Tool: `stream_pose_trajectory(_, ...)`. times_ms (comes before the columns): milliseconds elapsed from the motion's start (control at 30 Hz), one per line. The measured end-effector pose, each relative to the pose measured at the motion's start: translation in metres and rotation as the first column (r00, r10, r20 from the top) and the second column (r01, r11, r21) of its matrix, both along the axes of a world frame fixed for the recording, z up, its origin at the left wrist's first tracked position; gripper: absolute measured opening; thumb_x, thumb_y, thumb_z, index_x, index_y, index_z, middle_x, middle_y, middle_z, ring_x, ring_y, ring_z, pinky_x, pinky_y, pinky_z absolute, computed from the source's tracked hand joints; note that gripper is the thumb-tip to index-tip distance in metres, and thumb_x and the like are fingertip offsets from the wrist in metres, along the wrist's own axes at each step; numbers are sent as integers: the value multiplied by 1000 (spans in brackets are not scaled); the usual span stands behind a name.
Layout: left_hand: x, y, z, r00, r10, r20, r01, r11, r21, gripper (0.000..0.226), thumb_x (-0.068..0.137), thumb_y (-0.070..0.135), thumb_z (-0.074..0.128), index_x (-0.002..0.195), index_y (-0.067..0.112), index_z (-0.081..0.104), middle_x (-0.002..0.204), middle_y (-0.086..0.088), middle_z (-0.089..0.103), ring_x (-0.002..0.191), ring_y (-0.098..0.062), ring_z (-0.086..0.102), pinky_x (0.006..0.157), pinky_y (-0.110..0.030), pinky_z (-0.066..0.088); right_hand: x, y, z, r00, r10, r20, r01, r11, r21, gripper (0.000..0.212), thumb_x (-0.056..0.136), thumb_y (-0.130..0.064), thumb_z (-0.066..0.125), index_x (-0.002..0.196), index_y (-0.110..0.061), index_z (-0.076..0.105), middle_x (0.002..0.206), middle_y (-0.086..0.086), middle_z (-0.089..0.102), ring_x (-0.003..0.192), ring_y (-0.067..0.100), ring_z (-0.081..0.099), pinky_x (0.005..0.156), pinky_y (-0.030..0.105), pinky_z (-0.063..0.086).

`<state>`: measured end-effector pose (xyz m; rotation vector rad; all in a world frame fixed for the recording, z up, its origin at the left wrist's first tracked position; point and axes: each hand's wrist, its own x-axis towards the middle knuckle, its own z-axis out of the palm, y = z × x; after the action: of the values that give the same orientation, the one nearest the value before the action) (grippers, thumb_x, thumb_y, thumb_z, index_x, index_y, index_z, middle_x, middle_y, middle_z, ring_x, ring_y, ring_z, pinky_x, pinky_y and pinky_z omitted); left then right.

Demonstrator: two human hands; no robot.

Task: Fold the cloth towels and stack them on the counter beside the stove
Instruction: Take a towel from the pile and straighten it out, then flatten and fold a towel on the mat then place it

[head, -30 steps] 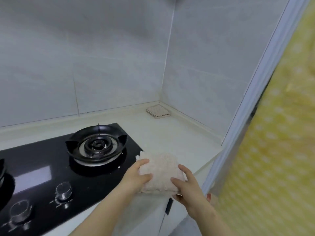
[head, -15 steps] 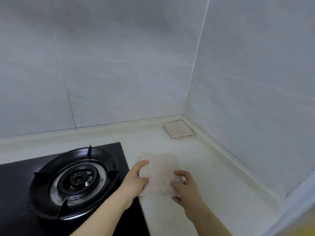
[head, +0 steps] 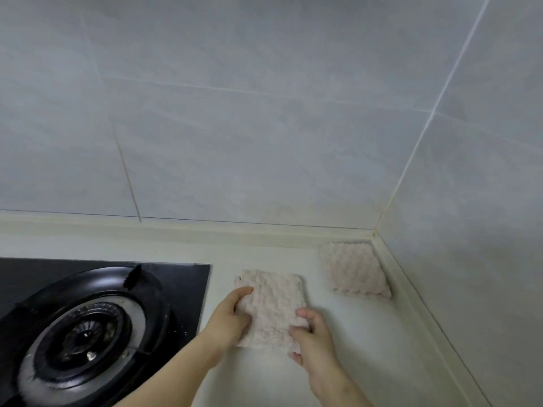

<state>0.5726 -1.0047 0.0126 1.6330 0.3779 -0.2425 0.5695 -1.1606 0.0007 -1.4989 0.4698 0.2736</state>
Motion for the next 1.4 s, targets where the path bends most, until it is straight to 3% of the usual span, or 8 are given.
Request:
stream_pose_trajectory(267,67,5,-19,1000,22,2,-23,996,86,51,89,-7,40,122,31,47,116,2,56,86,-14,59,71,-21,48,71,7,-5,997,43,59,-44,999,18,26,89,3,52,105,-18,53,87,-4,51,74,10,52,60,26,42)
stream_pose_trajectory(533,113,4,-30,1000,-11,16,8,980,201,52,90,-4,41,133,24,43,111,-1,56,74,-8,51,56,-7,41,110,5,-9,996,58,63,-59,998,22,25,89,-1,54,107,-19,54,94,-6,48,86,14,52,64,28,47)
stream_pose_trajectory(633,117,3,-30,999,-47,-18,51,951,305,58,88,-1,40,140,23,36,128,-3,48,102,-20,54,83,-25,49,113,6,-10,996,72,60,-72,997,-3,25,90,-3,53,109,-19,54,94,-7,48,88,14,52,65,28,47)
stream_pose_trajectory(767,114,2,-27,995,-77,-65,101,800,592,62,86,12,43,143,31,28,149,-5,21,131,-33,27,111,-40,28,108,8,-10,995,81,55,-82,997,12,31,90,-2,52,115,-20,53,89,-5,49,80,9,50,74,30,45)
stream_pose_trajectory(900,94,6,-20,1000,-7,-2,6,822,570,52,90,24,46,140,34,32,154,-3,10,136,-31,22,110,-42,30,95,17,-8,995,65,70,-60,996,-71,44,88,-3,55,128,-19,48,102,2,51,89,15,51,84,26,36)
stream_pose_trajectory(1067,47,18,3,996,70,53,-87,881,466,51,91,20,49,140,25,35,148,-1,26,131,-27,34,101,-34,39,57,28,9,996,60,72,-36,952,-305,45,84,-15,60,128,-18,52,123,1,46,109,23,50,100,37,40)
stream_pose_trajectory(1267,-37,51,49,958,197,208,-259,905,337,31,90,19,56,120,25,55,119,5,57,103,-9,55,86,-21,42,-5,73,59,946,249,207,-221,964,-147,17,89,-8,54,100,-21,55,107,0,53,92,13,50,73,25,36)
stream_pose_trajectory(1400,-116,101,74,871,400,285,-470,846,252,18,90,18,57,105,26,63,101,10,64,90,-3,59,77,-18,46,-57,134,91,832,490,261,-483,870,-94,11,91,-10,54,96,-18,59,96,-5,57,83,1,50,68,15,39)
